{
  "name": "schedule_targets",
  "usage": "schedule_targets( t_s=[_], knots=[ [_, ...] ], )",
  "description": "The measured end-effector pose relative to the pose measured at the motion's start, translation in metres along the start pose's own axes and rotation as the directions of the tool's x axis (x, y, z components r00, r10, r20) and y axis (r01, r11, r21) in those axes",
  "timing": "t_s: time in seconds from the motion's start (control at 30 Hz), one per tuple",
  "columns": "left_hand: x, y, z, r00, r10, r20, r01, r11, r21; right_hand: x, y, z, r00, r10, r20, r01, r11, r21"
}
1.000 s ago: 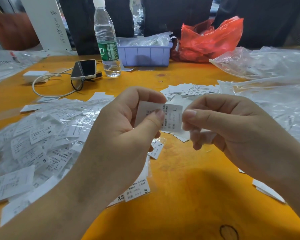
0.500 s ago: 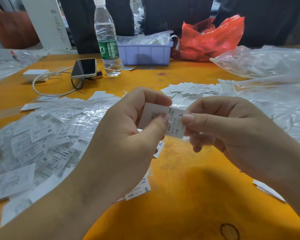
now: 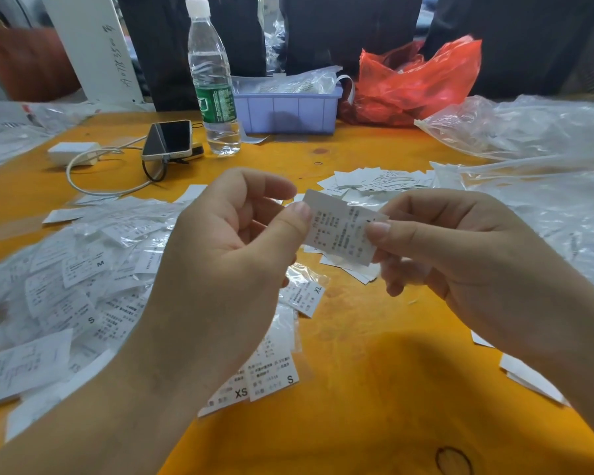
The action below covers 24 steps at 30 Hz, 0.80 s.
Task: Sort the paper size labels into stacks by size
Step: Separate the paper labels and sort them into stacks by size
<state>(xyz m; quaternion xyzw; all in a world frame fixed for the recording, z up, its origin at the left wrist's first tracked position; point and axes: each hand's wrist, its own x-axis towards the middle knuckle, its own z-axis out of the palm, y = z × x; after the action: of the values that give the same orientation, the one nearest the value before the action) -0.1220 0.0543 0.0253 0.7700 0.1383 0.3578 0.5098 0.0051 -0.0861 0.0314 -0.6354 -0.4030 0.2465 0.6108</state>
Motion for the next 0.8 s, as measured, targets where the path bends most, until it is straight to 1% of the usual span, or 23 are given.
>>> schedule_targets(
  t_s=[0.2,0.37,0.53,0.8],
  knots=[
    [-0.0003,-0.0001,0.0018,1.0,0.019,0.006,-0.02,0.998,0.06,0.0,0.0005,0.0004,1.0,-0.008,0.004,0.008,1.0,0.011],
    [-0.0001,-0.0013,0.0016,0.999,0.052,-0.016,-0.048,0.986,0.159,0.0004,0.0008,0.0015,1.0,-0.017,0.014,0.016,1.0,0.021],
    [-0.0019,-0.0015,0.0041,0.999,0.048,0.007,-0.049,0.988,0.144,0.0002,0.0022,0.0022,1.0,-0.018,0.012,0.018,1.0,-0.019],
    [-0.0064,-0.0008,0.0075,0.995,0.076,0.059,-0.084,0.985,0.151,-0.0008,0.0023,0.0006,1.0,-0.018,-0.02,0.018,0.999,-0.029]
  ],
)
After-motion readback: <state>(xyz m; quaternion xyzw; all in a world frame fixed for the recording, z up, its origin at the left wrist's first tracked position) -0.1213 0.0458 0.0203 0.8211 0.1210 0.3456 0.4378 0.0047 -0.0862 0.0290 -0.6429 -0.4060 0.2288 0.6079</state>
